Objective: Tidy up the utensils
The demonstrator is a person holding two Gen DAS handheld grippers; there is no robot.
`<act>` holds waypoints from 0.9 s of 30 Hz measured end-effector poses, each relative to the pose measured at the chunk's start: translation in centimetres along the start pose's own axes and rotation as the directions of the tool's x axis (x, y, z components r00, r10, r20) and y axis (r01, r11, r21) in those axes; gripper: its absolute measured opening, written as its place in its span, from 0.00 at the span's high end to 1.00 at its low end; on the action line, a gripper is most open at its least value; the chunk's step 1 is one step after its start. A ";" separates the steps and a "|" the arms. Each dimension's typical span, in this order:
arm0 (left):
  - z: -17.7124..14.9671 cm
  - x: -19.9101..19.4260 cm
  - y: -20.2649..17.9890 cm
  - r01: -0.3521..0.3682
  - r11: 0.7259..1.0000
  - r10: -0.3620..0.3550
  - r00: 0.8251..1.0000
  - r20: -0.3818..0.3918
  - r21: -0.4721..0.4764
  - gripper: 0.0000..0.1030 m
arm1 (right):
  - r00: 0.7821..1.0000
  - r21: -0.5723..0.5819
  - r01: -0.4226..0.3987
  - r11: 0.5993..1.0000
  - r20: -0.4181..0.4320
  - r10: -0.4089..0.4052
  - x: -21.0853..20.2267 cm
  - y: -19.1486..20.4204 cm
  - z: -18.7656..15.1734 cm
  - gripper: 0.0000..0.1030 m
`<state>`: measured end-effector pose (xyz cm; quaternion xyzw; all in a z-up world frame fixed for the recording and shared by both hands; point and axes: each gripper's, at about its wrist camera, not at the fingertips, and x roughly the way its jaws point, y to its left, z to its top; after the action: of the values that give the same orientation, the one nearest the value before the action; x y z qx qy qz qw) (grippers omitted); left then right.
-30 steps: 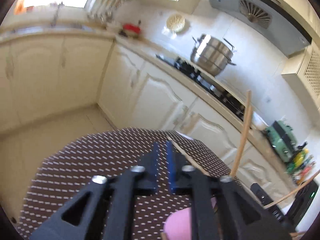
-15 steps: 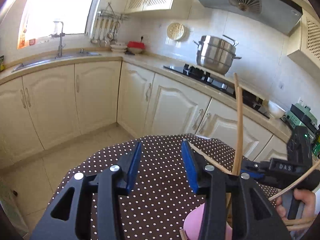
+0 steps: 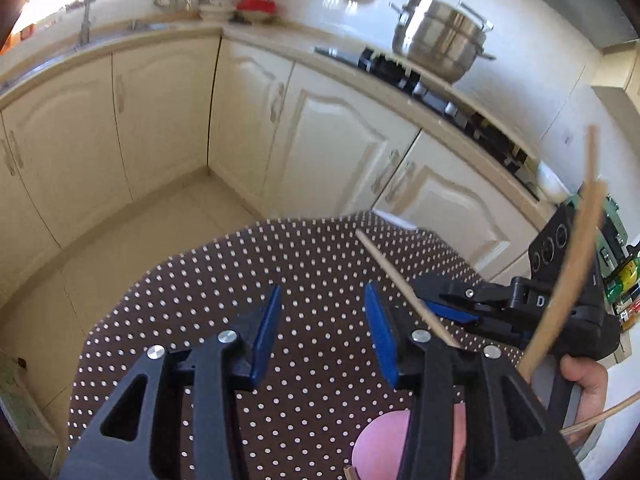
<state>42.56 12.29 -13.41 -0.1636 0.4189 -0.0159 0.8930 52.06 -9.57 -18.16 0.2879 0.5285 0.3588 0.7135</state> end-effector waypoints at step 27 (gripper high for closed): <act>-4.3 -10.5 -1.6 -0.091 0.996 0.093 0.964 0.250 -0.022 0.58 | 0.668 -0.204 0.267 0.942 0.743 -0.028 -17.9 7.7 -10.0 0.94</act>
<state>32.70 11.33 -7.70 -0.1493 0.3099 0.0485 0.9377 37.58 -19.48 -5.03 0.2526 0.1614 0.2290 0.9261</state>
